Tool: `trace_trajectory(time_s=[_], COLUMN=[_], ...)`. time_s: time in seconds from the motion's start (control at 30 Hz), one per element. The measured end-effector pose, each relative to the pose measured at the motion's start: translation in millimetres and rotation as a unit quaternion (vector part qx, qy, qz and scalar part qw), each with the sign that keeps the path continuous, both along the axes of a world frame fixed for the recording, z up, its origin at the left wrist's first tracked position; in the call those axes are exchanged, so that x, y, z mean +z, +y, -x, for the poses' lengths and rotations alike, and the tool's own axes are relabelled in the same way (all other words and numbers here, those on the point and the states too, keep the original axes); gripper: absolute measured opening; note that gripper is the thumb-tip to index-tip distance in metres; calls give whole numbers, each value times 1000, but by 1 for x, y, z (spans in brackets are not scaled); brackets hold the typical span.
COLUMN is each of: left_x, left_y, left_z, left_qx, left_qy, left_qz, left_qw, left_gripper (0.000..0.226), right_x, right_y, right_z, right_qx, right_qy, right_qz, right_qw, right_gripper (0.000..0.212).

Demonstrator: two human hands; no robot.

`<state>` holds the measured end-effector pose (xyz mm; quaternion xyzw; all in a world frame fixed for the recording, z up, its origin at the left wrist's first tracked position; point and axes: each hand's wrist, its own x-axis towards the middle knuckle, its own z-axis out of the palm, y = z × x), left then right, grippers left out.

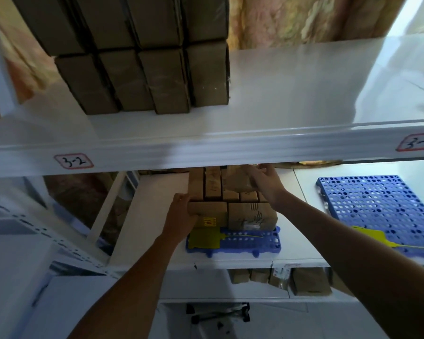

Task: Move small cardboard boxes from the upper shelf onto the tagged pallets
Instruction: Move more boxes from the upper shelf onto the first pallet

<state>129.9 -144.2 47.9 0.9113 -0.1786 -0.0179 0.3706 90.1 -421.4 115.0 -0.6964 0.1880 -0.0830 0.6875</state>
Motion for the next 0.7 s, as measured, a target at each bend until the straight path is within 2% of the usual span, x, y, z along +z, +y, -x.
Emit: trace_trajectory(time_s=[0.2, 0.33, 0.43, 0.57, 0.7], left_x=[-11, -12, -6, 5, 17], left_y=[-3, 1, 8, 17, 21], left_z=[0, 0, 3, 0, -4], left_qx=[9, 5, 14, 36, 25], left_qy=[26, 51, 18, -13, -24], left_qz=[-54, -43, 18, 75, 90], left_qw=[998, 998, 1000, 996, 995], left_gripper=[80, 94, 79, 47, 47], right_x=[0, -9, -14, -20, -27], right_y=[6, 22, 40, 63, 82], right_z=[-2, -11, -17, -23, -25], right_qx=[10, 22, 44, 67, 73], right_qy=[19, 49, 69, 84, 97], right_qz=[-11, -16, -23, -45, -28], right_qw=[1000, 998, 996, 993, 992], right_gripper=[35, 33, 44, 31, 11])
